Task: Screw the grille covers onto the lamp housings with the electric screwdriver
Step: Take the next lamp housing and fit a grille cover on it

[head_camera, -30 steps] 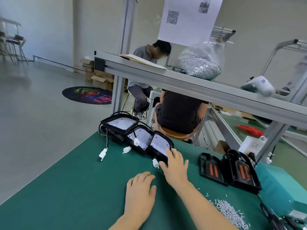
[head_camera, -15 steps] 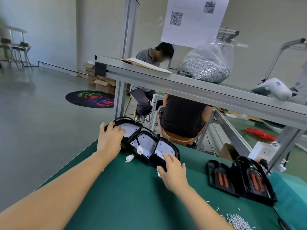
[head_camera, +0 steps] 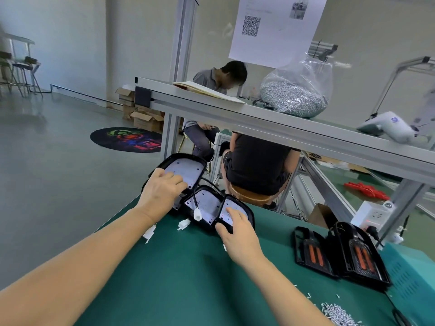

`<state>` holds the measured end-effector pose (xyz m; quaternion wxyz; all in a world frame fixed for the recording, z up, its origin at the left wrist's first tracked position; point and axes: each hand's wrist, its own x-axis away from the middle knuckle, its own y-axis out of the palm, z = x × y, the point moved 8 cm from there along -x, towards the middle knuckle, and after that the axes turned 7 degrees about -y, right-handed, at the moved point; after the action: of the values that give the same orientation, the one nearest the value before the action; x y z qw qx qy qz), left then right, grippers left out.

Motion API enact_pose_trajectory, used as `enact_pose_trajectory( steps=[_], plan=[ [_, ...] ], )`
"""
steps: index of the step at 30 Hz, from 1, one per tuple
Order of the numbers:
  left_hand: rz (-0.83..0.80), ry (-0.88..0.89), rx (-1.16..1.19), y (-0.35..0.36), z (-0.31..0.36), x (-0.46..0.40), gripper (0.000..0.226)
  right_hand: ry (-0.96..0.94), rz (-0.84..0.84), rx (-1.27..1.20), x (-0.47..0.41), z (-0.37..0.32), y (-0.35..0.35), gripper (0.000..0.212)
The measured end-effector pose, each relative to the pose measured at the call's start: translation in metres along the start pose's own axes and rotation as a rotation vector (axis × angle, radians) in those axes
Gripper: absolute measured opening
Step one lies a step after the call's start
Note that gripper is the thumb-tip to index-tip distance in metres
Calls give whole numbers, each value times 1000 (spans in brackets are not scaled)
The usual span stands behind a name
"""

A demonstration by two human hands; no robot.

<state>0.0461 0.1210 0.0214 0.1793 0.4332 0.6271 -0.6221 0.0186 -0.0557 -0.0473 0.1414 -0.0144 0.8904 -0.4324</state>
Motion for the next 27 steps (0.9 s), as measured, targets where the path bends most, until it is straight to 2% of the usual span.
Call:
enact_pose_trajectory(
  steps=[3,6,8,10,15,16,18,20,22,24,25,27],
  plan=[
    [155,40,66,-30,24,6,38,126,44,-393,-1,-6,-4,58],
    [219,83,90,-57,58,18,31,255,-33,-875,1,-17,5,35],
    [229,107,129,-69,83,28,29,288,-74,-1160,3,-21,9,36],
    [237,126,185,-76,106,40,31,283,-13,-1237,7,-14,3,30],
    [245,113,271,-75,130,80,44,209,167,-1181,34,13,-19,26],
    [211,95,258,-70,127,90,52,220,191,-1196,39,20,-23,26],
    [64,12,205,-54,110,109,82,262,240,-1202,50,36,-33,25],
    [-134,-169,198,-38,82,123,97,290,242,-1194,60,48,-40,24],
    [-318,-370,216,-26,57,135,99,285,207,-1201,69,52,-44,24],
    [-447,-446,237,-18,47,144,76,280,147,-1207,77,53,-43,24],
    [-493,-420,265,-12,49,147,63,284,113,-1201,82,52,-42,24],
    [-603,-263,357,-4,62,151,82,295,43,-1177,92,52,-39,27]
  ],
)
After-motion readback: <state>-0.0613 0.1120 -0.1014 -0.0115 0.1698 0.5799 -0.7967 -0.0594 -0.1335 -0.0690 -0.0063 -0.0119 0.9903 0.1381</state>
